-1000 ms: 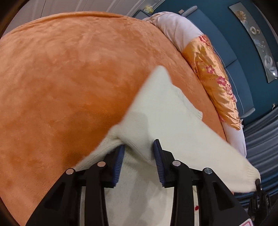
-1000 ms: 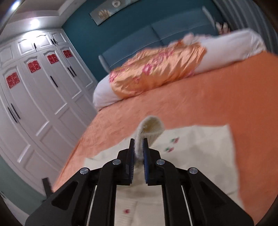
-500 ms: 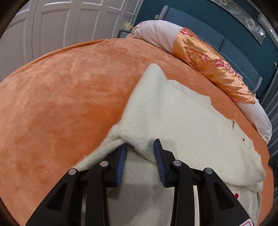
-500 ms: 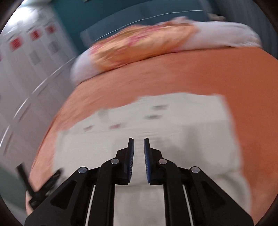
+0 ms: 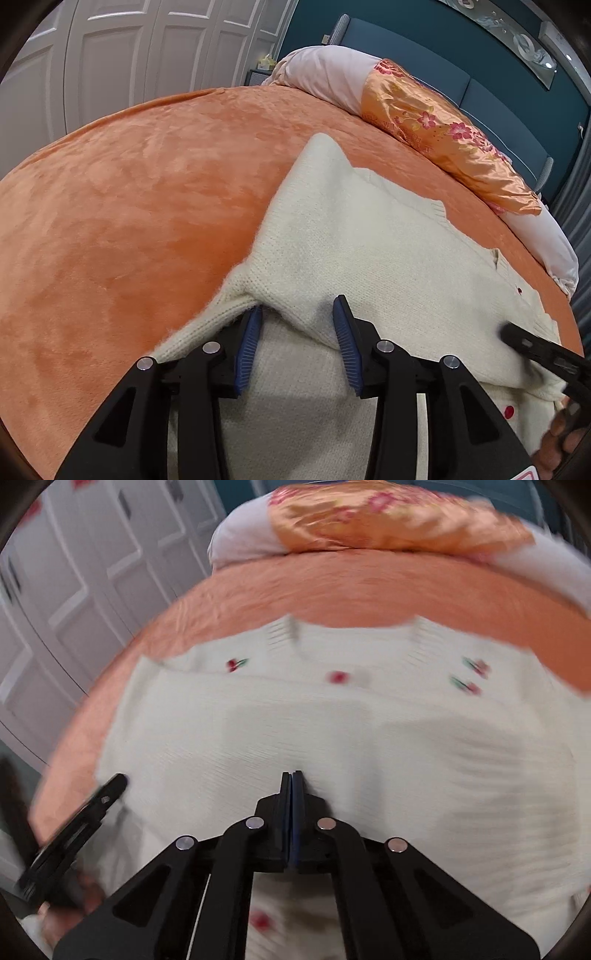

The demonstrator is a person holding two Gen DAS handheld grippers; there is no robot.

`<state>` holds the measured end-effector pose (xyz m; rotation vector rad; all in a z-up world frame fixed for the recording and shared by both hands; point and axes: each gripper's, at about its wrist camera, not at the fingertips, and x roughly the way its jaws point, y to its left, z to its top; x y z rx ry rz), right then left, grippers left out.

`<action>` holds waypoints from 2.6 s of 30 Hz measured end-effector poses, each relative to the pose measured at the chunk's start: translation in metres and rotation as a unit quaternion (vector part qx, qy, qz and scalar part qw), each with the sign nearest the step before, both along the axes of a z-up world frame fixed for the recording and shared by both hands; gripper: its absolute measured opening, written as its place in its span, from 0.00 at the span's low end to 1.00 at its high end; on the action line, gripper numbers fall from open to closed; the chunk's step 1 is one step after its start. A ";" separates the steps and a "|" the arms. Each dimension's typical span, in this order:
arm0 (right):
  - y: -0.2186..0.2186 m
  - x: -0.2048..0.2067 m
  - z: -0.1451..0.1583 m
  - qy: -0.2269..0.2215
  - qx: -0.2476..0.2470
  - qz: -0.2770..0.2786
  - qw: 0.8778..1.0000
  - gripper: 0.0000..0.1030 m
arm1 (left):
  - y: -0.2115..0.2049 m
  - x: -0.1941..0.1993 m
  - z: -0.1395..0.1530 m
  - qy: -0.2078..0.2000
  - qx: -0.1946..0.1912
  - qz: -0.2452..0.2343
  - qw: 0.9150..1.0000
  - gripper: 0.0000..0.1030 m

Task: Fold small clothes

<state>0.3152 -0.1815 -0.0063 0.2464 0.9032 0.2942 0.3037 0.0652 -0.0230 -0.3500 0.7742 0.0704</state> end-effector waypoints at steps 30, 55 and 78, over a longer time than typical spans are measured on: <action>-0.120 -0.060 0.000 0.004 0.007 -0.167 0.986 0.11 | -0.017 0.007 0.000 0.013 0.061 -0.002 0.998 0.44; -0.169 -0.221 0.021 0.043 -0.059 -0.238 0.968 0.27 | 0.013 -0.045 0.023 0.031 0.004 -0.029 0.999 0.64; -0.129 -0.383 0.001 0.077 0.016 -0.197 0.977 0.59 | 0.071 -0.243 0.026 0.104 -0.049 -0.061 0.991 0.79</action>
